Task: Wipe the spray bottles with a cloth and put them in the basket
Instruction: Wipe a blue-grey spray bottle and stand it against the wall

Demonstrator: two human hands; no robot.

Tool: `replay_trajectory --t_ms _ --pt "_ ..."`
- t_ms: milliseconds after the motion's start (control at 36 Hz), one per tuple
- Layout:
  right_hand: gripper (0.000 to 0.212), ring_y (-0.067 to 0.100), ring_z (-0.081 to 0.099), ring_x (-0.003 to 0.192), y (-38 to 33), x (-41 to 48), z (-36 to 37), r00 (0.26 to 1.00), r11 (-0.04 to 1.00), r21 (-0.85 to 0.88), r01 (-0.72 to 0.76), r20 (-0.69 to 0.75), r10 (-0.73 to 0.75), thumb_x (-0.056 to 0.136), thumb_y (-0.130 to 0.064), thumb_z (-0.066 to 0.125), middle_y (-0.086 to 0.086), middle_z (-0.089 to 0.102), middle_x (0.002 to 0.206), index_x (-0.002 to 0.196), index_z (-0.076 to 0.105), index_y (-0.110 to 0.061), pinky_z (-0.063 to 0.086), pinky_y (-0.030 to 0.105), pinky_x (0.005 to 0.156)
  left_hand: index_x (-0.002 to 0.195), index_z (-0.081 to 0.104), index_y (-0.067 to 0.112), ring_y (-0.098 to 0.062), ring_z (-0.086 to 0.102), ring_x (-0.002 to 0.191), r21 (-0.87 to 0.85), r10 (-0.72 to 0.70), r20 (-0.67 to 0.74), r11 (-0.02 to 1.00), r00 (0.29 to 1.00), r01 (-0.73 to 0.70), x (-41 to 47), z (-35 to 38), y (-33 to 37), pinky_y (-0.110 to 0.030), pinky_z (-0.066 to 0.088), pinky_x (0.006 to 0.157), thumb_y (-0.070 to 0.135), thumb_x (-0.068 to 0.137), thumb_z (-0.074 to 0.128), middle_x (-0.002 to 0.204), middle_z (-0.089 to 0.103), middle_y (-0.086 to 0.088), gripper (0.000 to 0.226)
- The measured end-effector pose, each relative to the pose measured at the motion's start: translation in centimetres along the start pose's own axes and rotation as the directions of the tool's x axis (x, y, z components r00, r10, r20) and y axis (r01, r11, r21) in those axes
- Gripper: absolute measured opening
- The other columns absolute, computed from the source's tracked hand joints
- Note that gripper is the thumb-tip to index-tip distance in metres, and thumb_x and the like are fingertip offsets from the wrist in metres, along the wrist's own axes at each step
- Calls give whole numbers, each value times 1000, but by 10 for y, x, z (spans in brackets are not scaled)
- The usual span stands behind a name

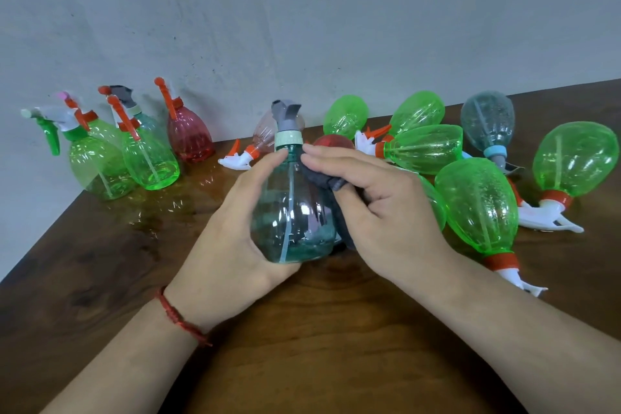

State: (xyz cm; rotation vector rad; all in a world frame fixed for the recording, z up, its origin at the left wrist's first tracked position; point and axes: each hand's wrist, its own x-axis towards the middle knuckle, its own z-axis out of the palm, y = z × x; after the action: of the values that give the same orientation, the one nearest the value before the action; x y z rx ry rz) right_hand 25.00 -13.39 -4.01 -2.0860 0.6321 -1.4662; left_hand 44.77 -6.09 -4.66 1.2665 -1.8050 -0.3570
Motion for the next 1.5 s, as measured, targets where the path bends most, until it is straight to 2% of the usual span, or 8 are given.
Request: replay_trajectory --t_ms 167,417,667,861,1167,1250,1333,1500 --pt "53 3 61 132 -2 -2 1 990 993 -48 104 99 -99 89 22 55 -4 69 138 126 76 -10 48 23 111 160 38 33 -12 64 133 -152 -158 -176 980 972 132 2 0 6 -45 54 110 12 65 100 148 60 12 115" --pt "53 7 59 136 -10 -10 5 970 984 -3 178 169 -175 92 20 51 -1 66 144 129 74 -9 56 19 99 154 47 30 -19 72 122 -354 -331 -245 905 911 234 9 -8 6 -47 57 106 16 62 101 137 70 1 107" --pt "55 0 62 129 -4 -5 4 997 997 -54 63 41 -61 90 18 53 -7 67 141 130 75 -14 46 17 110 163 35 27 -15 59 140 -78 -106 -115 992 988 98 2 -3 7 -43 53 113 24 69 101 156 53 11 115" --pt "47 -9 60 126 1 3 0 984 977 123 -177 -3 178 97 13 54 -14 73 130 125 78 -16 43 14 111 166 31 29 -15 57 139 138 36 44 990 998 -42 -1 -1 9 -36 55 111 21 73 99 156 44 10 116" --pt "44 2 69 118 0 4 0 960 917 299 -263 -14 280 100 13 52 -10 78 120 122 78 -15 52 24 107 164 32 30 -24 59 135 0 15 -7 1000 1000 -15 -3 -1 6 -39 54 110 32 69 99 157 47 9 116" --pt "43 4 71 116 -2 4 0 959 910 320 -265 -9 283 100 13 53 -9 78 117 122 78 -14 54 27 105 161 35 31 -21 56 141 -33 11 0 999 1000 -11 -3 -2 9 -30 49 115 24 68 100 156 49 11 113" --pt "41 6 71 116 -4 4 -2 968 922 314 -227 -34 250 99 14 53 -6 78 118 122 77 -11 55 29 105 162 34 31 -21 56 142 8 15 37 1000 999 -15 -2 -4 6 -39 48 116 15 70 101 157 50 10 114" --pt "45 3 65 125 -1 0 1 998 998 41 -44 -43 46 92 17 56 -8 75 126 117 80 -12 49 26 110 164 34 23 -26 51 147 121 70 25 990 997 -73 -1 -3 -2 -50 47 118 16 71 100 159 45 4 114"
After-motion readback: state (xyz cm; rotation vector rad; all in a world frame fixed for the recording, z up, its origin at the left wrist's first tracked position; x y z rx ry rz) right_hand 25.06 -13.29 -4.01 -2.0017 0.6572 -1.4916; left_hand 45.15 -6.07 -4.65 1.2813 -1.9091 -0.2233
